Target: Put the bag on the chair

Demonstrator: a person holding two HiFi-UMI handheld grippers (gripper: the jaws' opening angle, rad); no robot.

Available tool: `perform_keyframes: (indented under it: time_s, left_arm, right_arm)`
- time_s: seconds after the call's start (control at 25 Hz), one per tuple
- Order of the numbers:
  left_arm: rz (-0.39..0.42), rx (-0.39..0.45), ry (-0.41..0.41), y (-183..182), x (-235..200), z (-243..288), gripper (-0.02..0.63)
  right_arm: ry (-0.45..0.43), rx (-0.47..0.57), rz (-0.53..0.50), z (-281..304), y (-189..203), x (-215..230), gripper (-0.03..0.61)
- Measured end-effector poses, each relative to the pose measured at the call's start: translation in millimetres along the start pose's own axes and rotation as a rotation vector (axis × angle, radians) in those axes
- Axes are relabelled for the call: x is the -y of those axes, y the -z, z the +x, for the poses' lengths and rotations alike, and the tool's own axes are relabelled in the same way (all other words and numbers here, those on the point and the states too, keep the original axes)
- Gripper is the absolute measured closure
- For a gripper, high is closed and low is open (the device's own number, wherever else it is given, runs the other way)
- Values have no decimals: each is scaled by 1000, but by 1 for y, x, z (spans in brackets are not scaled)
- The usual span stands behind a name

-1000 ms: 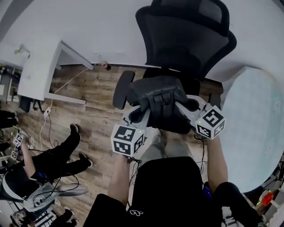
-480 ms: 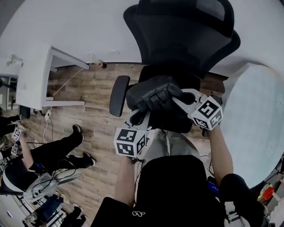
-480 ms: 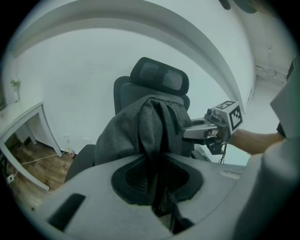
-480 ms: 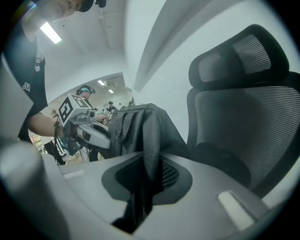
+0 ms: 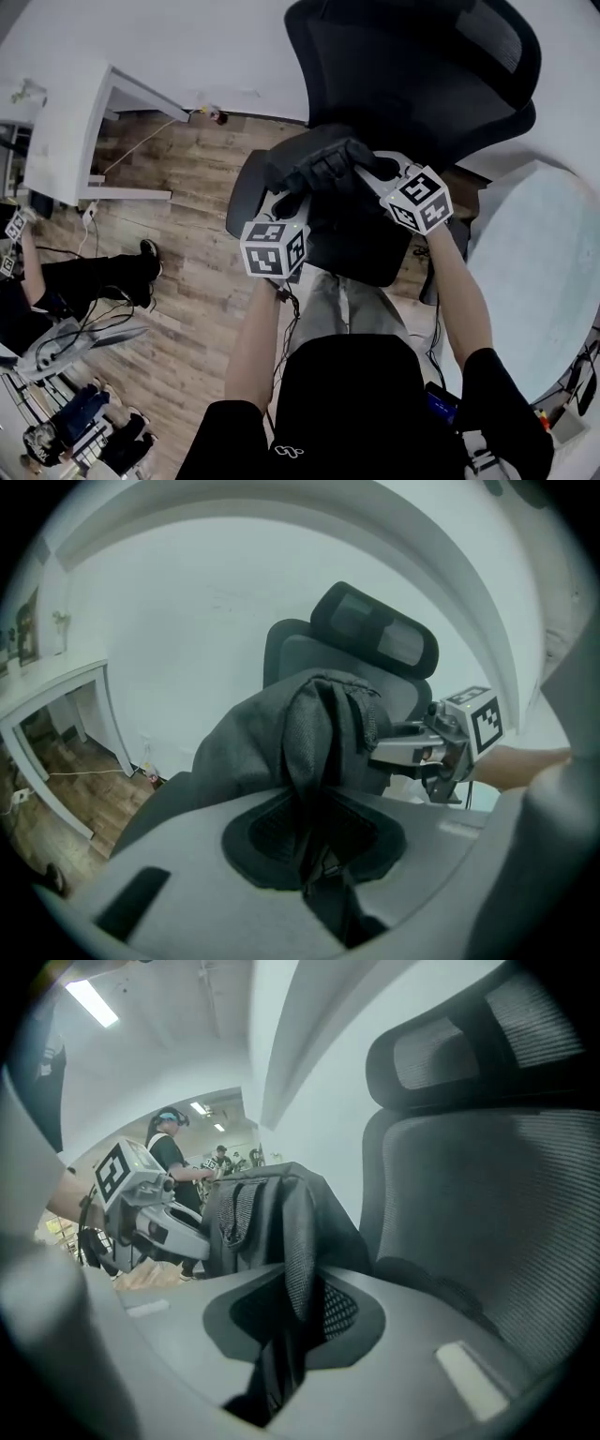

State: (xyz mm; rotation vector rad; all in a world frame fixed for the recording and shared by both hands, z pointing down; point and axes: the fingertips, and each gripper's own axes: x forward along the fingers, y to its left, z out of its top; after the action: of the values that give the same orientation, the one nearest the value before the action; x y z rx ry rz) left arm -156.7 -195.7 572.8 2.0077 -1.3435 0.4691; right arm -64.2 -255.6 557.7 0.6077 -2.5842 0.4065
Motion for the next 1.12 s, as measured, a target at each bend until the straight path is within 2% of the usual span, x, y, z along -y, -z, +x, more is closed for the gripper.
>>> perform_keyframes:
  time_s: [0.16,0.32,0.44,0.56,0.72,0.8,0.88,0.96,1.08,1.12]
  left_arm:
    - [-71,-70,-40,13,-26,35,554]
    - [-148,-83,-2,23,-22,59,549]
    - [-146,-99,10,27,-14,75,534]
    - [-116,-149,20,36,-4,83,478]
    - [-100,-173,28,43,3,78,419]
    - [-104,-147,32,43,7,67,419]
    - [-111,-95,16,37,10,52,420]
    - [-118,-4,-25,20,9,35,438]
    - [-134,149,-96,-13,8,6,587]
    - [-141,189,-105,-23,12,-4,618]
  right_arm:
    - [72,-79,72,34,26,27,518]
    - [152,-116,213,45,57,53,505]
    - [192,-144,306,38,76,70,478]
    - [237,-161,386,24,97,80,425]
    - [244,-146,444,8,110,82,367]
    - [248,-130,468,0,113,81,307]
    - [247,-99,486,-11,112,77,293]
    - [251,-38,484,-25,100,77,290]
    - [264,88,488,-50,67,73,301]
    - [256,133,486,-58,51,67,313]
